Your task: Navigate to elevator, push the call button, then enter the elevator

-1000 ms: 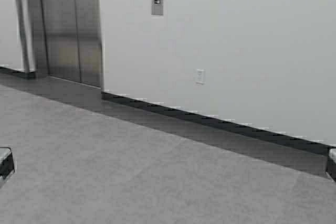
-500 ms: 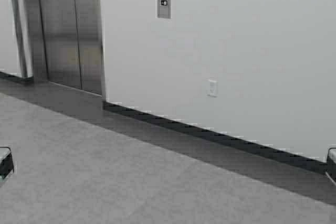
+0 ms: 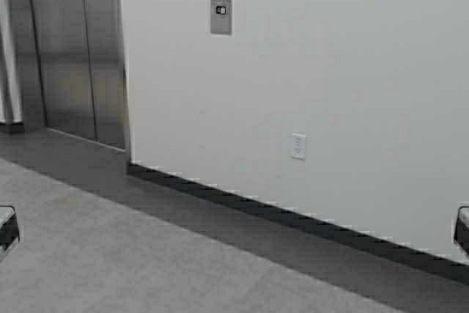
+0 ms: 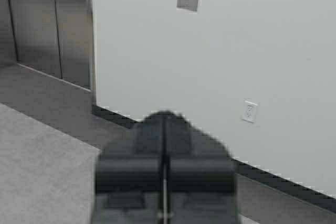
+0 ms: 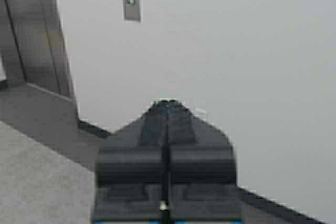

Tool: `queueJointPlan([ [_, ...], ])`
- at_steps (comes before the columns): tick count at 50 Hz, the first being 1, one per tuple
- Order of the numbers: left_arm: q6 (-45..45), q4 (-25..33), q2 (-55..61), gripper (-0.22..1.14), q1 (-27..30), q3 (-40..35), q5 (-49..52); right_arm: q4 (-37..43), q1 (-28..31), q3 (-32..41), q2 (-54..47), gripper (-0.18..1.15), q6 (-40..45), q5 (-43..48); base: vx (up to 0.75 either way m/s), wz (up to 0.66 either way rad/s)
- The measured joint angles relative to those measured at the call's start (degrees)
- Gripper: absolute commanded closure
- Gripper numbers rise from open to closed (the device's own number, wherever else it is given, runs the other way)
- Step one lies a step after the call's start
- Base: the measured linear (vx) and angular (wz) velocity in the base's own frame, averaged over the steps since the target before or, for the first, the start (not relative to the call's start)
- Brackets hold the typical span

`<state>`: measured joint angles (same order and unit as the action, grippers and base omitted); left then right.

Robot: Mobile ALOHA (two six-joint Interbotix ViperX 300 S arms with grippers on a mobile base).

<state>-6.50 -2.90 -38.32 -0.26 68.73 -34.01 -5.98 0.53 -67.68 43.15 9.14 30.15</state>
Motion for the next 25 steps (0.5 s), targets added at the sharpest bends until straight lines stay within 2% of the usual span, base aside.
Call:
queueJointPlan([
  [25, 1.8, 0.0, 1.4, 0.89, 0.1, -0.2, -0.1, 0.0, 0.0, -0.6, 2.5, 0.92, 0.0, -0.1, 0.65, 0.18],
])
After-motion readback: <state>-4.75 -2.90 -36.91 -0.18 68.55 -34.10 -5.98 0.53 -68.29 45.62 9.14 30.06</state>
